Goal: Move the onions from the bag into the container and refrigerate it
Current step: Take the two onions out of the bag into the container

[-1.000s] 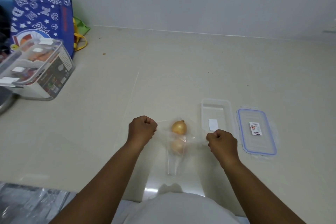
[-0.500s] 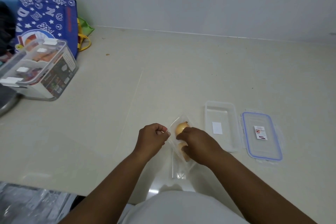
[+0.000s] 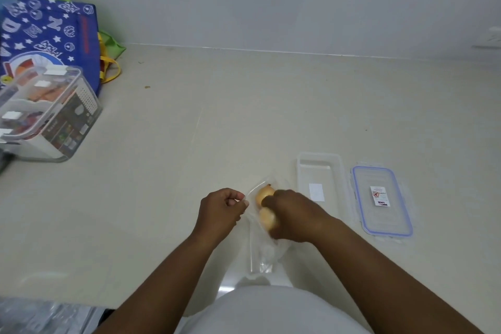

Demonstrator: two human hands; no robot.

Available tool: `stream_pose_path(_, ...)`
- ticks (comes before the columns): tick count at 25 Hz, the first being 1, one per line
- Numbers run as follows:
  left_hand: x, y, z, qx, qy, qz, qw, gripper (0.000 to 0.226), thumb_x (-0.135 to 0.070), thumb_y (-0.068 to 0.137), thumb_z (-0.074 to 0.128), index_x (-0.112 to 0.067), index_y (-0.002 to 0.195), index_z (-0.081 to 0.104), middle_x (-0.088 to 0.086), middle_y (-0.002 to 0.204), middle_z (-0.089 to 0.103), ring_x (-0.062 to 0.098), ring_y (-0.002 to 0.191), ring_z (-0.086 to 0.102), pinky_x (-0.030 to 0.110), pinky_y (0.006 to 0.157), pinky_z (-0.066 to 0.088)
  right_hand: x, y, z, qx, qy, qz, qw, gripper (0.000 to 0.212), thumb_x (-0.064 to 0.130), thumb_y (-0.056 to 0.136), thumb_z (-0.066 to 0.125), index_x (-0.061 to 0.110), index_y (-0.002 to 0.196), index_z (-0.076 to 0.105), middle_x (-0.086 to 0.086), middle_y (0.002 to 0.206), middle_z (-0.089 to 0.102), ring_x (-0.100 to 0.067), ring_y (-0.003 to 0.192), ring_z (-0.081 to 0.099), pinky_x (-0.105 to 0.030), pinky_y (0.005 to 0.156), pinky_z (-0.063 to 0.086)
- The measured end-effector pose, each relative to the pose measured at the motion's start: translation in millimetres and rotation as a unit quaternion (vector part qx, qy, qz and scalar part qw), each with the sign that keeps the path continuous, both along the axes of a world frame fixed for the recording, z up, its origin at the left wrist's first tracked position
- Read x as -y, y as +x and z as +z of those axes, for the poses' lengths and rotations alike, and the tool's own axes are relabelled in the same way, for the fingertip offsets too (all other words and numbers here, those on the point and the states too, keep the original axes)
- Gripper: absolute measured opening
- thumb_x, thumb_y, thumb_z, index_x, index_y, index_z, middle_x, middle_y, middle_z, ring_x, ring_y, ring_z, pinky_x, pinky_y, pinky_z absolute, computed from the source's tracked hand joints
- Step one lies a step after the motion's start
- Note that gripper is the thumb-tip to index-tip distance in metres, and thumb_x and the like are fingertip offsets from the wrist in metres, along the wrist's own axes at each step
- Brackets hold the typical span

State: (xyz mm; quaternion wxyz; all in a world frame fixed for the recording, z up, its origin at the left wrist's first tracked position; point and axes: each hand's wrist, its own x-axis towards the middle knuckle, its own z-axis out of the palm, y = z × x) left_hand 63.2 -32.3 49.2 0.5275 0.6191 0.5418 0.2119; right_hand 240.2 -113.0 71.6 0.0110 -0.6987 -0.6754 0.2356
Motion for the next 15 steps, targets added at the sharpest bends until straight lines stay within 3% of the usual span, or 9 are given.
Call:
stream_pose_path(2, -2.9, 1.6, -2.3, 0.002, -0.001, 0.0, 1.0, 0.004, -0.019, 0.078, 0.075, -0.021, 0.078, 0.071, 0.002, 0.062, 0.068, 0.005, 0.046, 0.06, 0.018, 0.045, 0.048, 5.8, 19.4, 22.0, -0.08, 0.09, -0.086, 0.989, 0.057, 0.047, 0.058, 0.07, 0.034, 0.112, 0.057, 0.006, 0.102, 0.063, -0.015, 0.092, 0.061, -0.031, 0.077, 0.052)
stream_pose_path(5, -3.5, 5.9, -4.2, 0.0, -0.003, -0.007, 1.0, 0.004, -0.019, 0.078, 0.075, -0.021, 0.079, 0.072, 0.0, 0.061, 0.07, 0.006, 0.047, 0.061, 0.019, 0.046, 0.048, 15.6, 55.3, 31.7, -0.18, 0.196, -0.247, 0.932, 0.065, 0.05, 0.056, 0.073, 0.037, 0.118, 0.057, 0.012, 0.104, 0.065, -0.008, 0.092, 0.061, -0.024, 0.082, 0.049)
stream_pose_path(7, -1.8, 9.0, -4.6, -0.002, -0.006, -0.011, 1.0, 0.004, -0.02, 0.078, 0.075, -0.022, 0.079, 0.072, 0.0, 0.061, 0.07, 0.006, 0.047, 0.061, 0.018, 0.046, 0.048, 18.5, 74.4, 20.4, -0.134, 0.137, -0.302, 0.934, 0.063, 0.043, 0.063, 0.074, 0.032, 0.121, 0.053, 0.007, 0.1, 0.066, -0.013, 0.088, 0.06, -0.026, 0.076, 0.048)
stream_pose_path(10, -0.5, 11.1, -4.7, -0.002, -0.008, -0.013, 1.0, 0.004, -0.02, 0.077, 0.076, -0.022, 0.078, 0.072, 0.0, 0.06, 0.069, 0.006, 0.047, 0.061, 0.017, 0.045, 0.048, 22.6, 82.1, -11.0, -0.008, -0.02, -0.291, 0.957, 0.048, 0.033, 0.072, 0.066, 0.022, 0.117, 0.052, -0.006, 0.1, 0.064, -0.022, 0.08, 0.056, -0.027, 0.062, 0.042)
stream_pose_path(13, -1.8, 10.7, -3.6, -0.003, -0.007, -0.017, 1.0, 0.004, -0.02, 0.078, 0.075, -0.022, 0.079, 0.072, -0.003, 0.06, 0.07, 0.005, 0.047, 0.061, 0.017, 0.045, 0.049, 27.7, 82.5, -32.4, -0.01, -0.067, -0.301, 0.951, 0.038, 0.034, 0.074, 0.06, 0.021, 0.109, 0.055, -0.007, 0.1, 0.063, -0.024, 0.08, 0.059, -0.028, 0.059, 0.043)
stream_pose_path(15, -2.9, 10.0, -2.9, -0.005, -0.006, -0.018, 1.0, 0.004, -0.02, 0.077, 0.075, -0.022, 0.079, 0.072, -0.004, 0.06, 0.071, 0.005, 0.047, 0.061, 0.018, 0.045, 0.048, 28.0, 85.2, -37.5, -0.018, -0.078, -0.301, 0.95, 0.042, 0.036, 0.076, 0.061, 0.021, 0.114, 0.056, -0.006, 0.106, 0.063, -0.024, 0.088, 0.06, -0.029, 0.066, 0.047)
